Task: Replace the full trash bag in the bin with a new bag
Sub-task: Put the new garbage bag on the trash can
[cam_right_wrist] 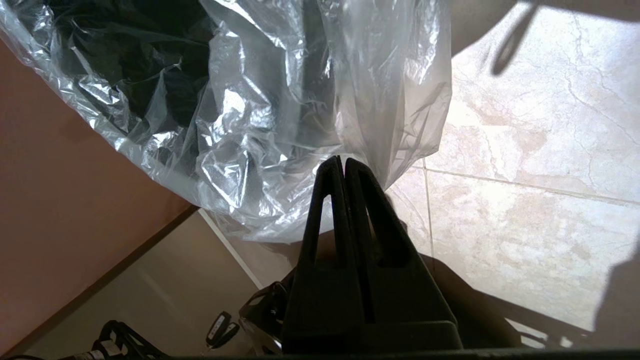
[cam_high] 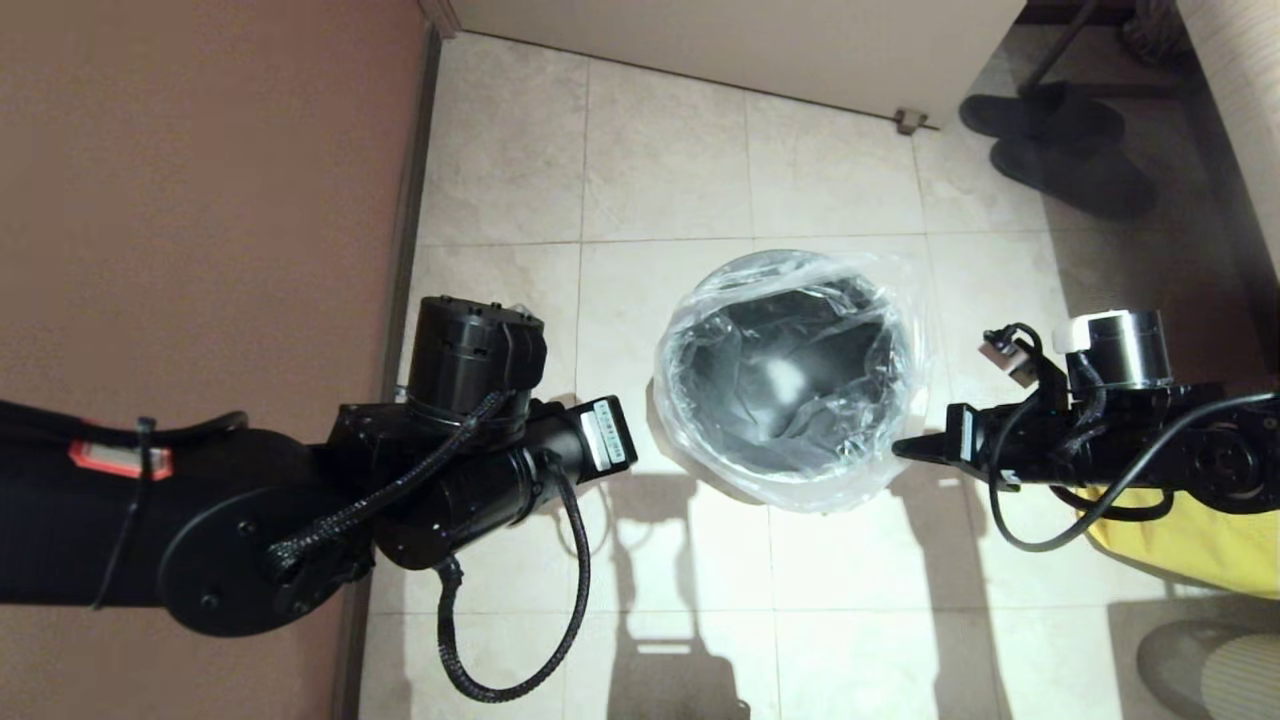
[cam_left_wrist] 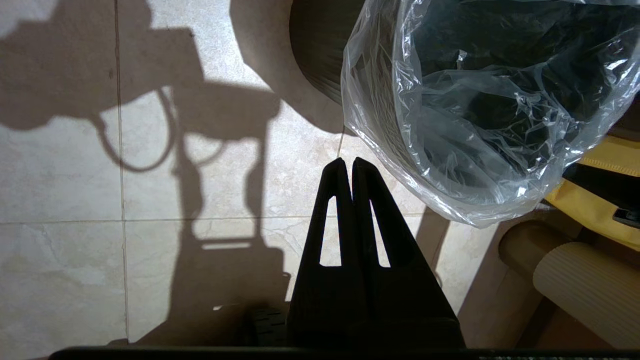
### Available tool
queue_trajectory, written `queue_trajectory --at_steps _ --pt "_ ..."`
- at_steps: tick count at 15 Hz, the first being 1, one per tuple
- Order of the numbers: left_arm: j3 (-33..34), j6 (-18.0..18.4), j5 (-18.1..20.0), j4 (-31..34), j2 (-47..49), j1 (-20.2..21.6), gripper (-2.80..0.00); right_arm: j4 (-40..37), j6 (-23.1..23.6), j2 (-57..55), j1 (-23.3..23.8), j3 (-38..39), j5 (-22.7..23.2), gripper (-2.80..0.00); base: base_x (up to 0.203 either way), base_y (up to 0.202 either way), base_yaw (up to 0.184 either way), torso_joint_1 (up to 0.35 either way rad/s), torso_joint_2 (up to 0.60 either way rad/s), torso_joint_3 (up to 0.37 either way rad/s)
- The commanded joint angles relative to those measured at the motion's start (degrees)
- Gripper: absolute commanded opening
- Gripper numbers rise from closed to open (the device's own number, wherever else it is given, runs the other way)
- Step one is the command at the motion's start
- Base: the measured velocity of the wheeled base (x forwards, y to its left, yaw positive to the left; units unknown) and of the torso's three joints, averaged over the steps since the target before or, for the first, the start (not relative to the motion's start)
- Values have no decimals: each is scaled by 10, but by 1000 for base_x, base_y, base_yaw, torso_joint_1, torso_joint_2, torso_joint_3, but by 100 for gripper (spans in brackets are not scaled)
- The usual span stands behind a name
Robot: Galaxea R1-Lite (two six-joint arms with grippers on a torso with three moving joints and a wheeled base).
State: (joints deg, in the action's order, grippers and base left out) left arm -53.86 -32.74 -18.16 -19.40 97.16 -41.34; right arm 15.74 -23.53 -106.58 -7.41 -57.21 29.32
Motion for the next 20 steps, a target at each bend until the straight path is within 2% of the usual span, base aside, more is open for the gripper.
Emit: queue_trajectory --at_steps 1,6,10,13,15,18,20 --pt "0 -2 -1 -1 4 0 -280 21 -1 -32 1 1 1 -280 0 0 0 0 0 0" --pt "-1 -2 -1 -1 1 0 -280 34 -1 -26 8 16 -2 -280 0 0 0 0 0 0" --pt "-4 -1 -1 -1 -10 4 -280 32 -1 33 10 76 -3 -280 0 0 0 0 0 0" --pt "-20 21 3 -1 7 18 -280 9 -5 97 12 110 -2 -280 0 0 0 0 0 0" --pt "-43 36 7 -12 55 31 -280 -9 -7 118 10 120 6 -280 0 0 0 0 0 0" --pt "-86 77 20 -90 118 64 -280 -5 -6 128 5 146 8 -280 0 0 0 0 0 0" --pt "-131 95 46 -102 140 97 -280 -3 -3 142 6 161 10 -280 0 0 0 0 0 0"
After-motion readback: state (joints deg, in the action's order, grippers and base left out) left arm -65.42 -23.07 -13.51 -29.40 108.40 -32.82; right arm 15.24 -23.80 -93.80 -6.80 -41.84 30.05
